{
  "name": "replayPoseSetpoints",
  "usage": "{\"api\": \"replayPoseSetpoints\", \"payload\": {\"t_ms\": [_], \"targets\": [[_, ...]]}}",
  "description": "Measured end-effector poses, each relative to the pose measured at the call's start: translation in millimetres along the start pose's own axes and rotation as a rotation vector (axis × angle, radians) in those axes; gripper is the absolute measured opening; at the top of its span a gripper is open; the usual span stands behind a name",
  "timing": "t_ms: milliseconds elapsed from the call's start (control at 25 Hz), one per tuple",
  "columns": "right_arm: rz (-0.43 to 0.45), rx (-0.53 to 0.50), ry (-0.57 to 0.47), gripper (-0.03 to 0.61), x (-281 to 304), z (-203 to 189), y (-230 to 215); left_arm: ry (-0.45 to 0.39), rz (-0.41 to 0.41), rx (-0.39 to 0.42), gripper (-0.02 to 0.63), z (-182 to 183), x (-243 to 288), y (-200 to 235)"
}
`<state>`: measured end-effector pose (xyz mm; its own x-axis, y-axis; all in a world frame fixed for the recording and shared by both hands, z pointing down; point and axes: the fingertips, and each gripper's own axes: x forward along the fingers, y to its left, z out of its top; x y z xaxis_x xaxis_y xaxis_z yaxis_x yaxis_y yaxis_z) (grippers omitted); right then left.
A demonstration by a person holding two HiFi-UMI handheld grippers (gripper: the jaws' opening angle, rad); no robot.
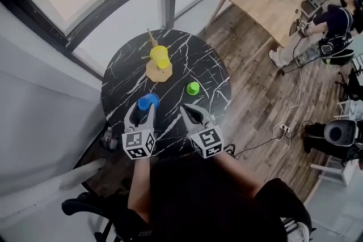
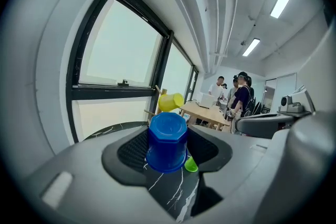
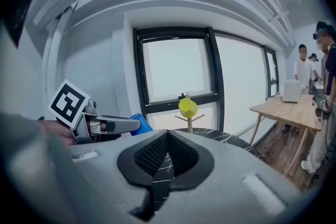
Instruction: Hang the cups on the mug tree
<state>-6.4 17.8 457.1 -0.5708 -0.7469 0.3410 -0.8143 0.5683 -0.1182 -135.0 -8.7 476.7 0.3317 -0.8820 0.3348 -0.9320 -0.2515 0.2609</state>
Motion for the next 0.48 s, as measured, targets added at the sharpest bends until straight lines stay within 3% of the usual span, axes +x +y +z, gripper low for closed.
{"api": "replayPoseSetpoints", "payload": {"t_ms": [480], "targets": [[-0.041,-0.005,0.017,0.0,38.3,5.3,13.1,-0.02,-0.034,-0.02,0.233,25.0,36.3,51.2]]}}
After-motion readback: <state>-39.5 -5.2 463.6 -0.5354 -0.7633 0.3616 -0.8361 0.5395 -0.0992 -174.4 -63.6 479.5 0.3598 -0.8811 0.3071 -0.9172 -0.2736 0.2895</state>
